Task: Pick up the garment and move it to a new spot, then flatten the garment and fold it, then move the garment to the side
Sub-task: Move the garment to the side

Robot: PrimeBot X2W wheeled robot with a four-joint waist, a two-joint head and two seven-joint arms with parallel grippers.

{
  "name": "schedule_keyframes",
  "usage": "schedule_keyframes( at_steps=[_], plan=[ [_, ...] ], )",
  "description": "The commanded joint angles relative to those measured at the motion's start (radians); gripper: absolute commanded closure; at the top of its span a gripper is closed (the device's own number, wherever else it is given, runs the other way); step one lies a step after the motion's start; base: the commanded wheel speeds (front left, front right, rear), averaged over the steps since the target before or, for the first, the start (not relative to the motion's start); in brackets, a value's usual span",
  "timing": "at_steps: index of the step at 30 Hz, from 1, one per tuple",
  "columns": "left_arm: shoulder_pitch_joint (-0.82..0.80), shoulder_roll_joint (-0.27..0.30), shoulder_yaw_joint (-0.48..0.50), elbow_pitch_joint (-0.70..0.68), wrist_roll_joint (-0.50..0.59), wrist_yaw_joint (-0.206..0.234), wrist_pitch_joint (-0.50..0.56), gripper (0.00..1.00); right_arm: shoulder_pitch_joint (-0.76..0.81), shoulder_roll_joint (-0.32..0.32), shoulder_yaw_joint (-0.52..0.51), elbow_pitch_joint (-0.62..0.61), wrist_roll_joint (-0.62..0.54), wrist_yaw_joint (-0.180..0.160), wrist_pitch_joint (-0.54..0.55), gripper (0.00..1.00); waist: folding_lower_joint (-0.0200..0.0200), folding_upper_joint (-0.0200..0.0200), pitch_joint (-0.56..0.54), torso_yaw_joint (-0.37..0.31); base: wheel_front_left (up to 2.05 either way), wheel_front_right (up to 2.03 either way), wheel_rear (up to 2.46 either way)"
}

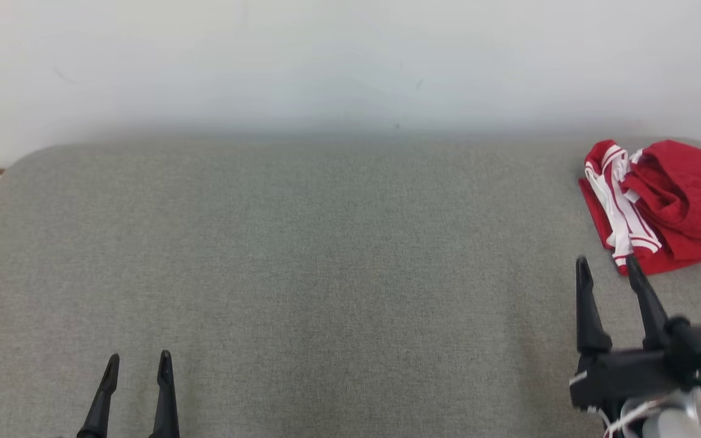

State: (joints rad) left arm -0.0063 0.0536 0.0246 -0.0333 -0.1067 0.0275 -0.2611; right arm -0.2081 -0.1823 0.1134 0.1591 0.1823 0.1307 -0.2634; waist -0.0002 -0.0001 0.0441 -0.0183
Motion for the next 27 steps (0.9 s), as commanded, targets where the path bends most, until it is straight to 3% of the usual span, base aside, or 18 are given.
schedule_keyframes(
  at_steps=[1,10,27],
  plan=[
    [0.018,0.0,0.002,0.007,-0.001,-0.004,-0.006,0.0,0.038,0.019,-0.015,-0.027,-0.034,0.0,-0.001,0.0,0.0002,0.0001,-0.024,0.009,0.0,0.0,0.0],
    [0.047,-0.001,0.008,0.012,0.018,0.0,-0.006,0.0,0.211,0.118,-0.01,-0.131,-0.204,0.0,-0.001,0.0,0.0002,0.0001,-0.051,0.002,0.0,0.0,0.0],
    [0.04,-0.002,-0.024,0.034,-0.007,-0.016,-0.006,0.0,0.219,0.133,0.003,-0.09,-0.218,0.0,-0.001,0.0,0.0002,0.0001,-0.075,0.003,0.0,0.0,0.0]
  ],
)
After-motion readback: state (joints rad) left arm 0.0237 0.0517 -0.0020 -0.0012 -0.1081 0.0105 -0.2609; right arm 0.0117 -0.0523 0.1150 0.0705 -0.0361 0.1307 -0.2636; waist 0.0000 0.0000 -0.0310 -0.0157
